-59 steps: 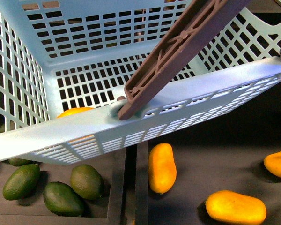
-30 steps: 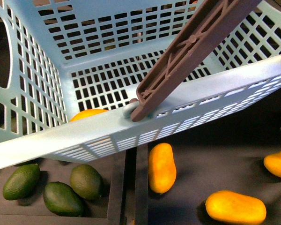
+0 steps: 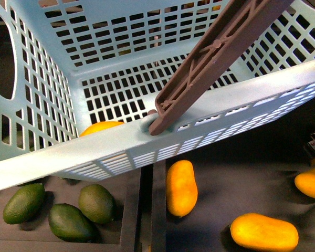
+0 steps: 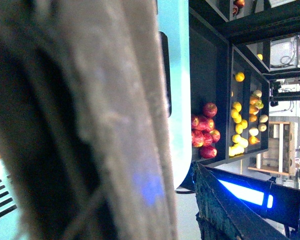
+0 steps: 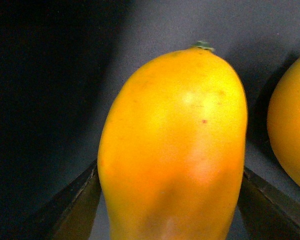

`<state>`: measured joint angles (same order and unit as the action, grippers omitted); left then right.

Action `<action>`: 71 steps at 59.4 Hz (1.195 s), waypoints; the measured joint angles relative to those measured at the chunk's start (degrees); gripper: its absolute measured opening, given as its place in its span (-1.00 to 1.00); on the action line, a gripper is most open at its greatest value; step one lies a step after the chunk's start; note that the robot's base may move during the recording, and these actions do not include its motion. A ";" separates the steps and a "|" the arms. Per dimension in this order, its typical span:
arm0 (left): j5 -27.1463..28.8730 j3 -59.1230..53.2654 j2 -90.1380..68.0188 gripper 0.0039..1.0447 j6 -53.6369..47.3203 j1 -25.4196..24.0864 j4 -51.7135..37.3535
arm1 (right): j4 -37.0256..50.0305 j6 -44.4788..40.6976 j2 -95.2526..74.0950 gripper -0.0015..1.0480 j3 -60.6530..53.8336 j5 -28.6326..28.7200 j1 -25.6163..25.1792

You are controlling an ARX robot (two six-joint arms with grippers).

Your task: Pick lemon and mango into basket

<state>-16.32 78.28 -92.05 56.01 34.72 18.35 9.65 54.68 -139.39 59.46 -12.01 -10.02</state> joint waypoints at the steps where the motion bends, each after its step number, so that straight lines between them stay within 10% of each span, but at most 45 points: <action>1: 0.00 0.00 0.02 -0.49 0.00 0.00 0.00 | 0.17 -0.02 0.00 0.39 -0.04 0.09 0.00; 46: 0.00 0.00 0.00 -0.49 0.00 0.00 0.00 | 9.20 -2.01 37.92 0.13 -16.96 7.23 -6.71; 71: 0.04 0.00 0.02 -0.49 0.02 0.00 0.00 | 5.51 -7.63 62.12 0.13 -8.50 6.56 7.45</action>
<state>-16.27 78.28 -92.03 56.03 34.72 18.35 15.16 47.05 -77.28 50.96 -5.45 -2.57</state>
